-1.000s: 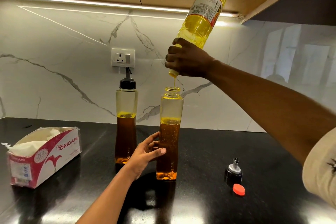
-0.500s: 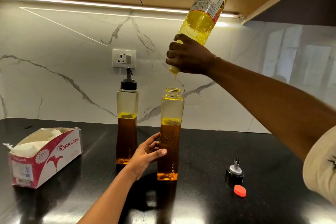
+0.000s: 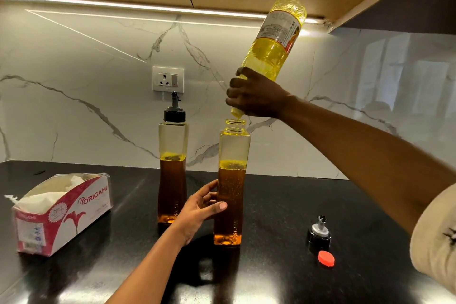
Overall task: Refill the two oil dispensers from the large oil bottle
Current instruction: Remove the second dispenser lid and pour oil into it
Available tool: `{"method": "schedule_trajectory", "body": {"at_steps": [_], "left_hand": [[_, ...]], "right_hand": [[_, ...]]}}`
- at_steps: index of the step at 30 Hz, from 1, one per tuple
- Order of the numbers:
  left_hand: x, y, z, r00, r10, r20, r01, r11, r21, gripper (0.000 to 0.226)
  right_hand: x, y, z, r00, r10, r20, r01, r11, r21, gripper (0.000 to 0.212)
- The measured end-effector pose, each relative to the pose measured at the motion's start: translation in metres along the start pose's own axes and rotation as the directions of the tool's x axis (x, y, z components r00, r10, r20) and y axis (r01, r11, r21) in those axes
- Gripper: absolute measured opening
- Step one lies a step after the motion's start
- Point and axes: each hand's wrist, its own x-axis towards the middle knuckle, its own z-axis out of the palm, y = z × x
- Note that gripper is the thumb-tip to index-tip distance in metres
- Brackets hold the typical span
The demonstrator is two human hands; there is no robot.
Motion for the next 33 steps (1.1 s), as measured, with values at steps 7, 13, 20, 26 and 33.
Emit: {"method": "schedule_trajectory", "body": {"at_steps": [7,13,20,26,33], "left_hand": [[0.000,0.001,0.001,1.000,0.005,0.003,-0.005,1.000,0.008,0.091],[0.001,0.001,0.001,1.000,0.004,0.005,-0.004,1.000,0.003,0.078],[0.001,-0.003,-0.001,1.000,0.019,0.006,-0.019,1.000,-0.002,0.069],[0.002,-0.003,0.000,1.000,0.020,-0.004,-0.020,1.000,0.002,0.083],[0.003,-0.003,-0.001,1.000,0.025,-0.003,-0.025,1.000,0.001,0.075]], "right_hand": [[-0.001,-0.003,-0.004,0.978,0.065,0.199,-0.109,0.969,0.222,0.016],[0.001,-0.001,-0.006,0.975,0.002,0.223,-0.090,0.919,0.383,0.019],[0.010,0.010,-0.011,0.952,-0.112,0.285,-0.029,0.894,0.448,0.020],[0.016,0.015,-0.014,0.893,-0.162,0.420,-0.074,0.868,0.490,0.015],[0.015,0.023,-0.018,0.853,-0.111,0.511,-0.256,0.763,0.593,0.024]]}}
